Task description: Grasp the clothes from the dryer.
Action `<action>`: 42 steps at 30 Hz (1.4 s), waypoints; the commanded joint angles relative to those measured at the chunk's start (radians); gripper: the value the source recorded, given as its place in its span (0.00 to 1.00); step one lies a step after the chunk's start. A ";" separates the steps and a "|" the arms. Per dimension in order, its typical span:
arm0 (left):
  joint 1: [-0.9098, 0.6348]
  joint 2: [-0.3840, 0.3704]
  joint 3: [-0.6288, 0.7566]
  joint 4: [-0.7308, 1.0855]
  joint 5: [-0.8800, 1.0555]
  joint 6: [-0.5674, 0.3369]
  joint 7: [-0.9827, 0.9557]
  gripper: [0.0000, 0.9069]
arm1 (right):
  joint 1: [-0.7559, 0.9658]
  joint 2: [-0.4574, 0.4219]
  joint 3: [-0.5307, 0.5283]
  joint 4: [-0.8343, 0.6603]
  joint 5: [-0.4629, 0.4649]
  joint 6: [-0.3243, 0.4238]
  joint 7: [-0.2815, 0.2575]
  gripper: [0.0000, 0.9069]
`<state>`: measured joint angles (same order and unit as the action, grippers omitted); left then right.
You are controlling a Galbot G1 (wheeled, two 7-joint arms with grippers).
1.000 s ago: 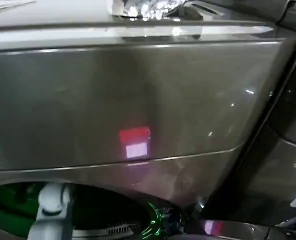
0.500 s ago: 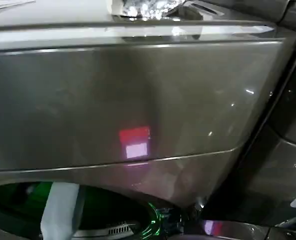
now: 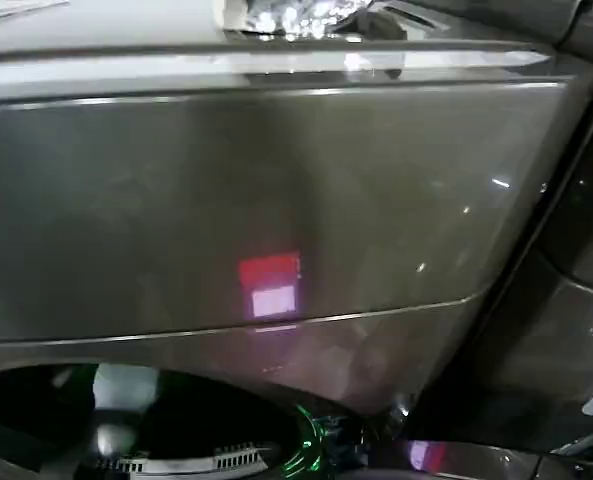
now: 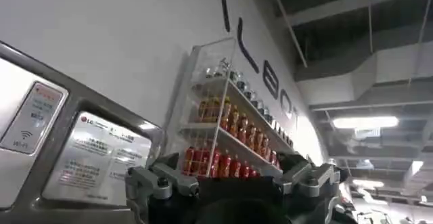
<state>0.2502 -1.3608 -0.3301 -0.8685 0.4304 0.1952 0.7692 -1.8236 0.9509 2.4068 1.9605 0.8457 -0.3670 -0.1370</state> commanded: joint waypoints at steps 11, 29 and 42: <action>-0.151 0.013 0.116 0.274 0.692 -0.270 0.186 1.00 | 0.002 0.010 -0.008 0.009 -0.011 0.002 -0.005 1.00; -0.148 -0.003 0.180 0.325 0.606 -0.252 0.135 0.00 | 0.010 0.013 -0.011 0.001 -0.015 0.007 -0.006 1.00; 0.061 0.034 0.018 -0.005 0.158 -0.133 -0.091 0.00 | 0.029 0.023 -0.036 0.006 -0.024 0.012 -0.007 1.00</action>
<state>0.1660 -1.3465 -0.2134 -0.6288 0.8889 -0.0097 0.8202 -1.7982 0.9731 2.3767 1.9641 0.8231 -0.3558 -0.1439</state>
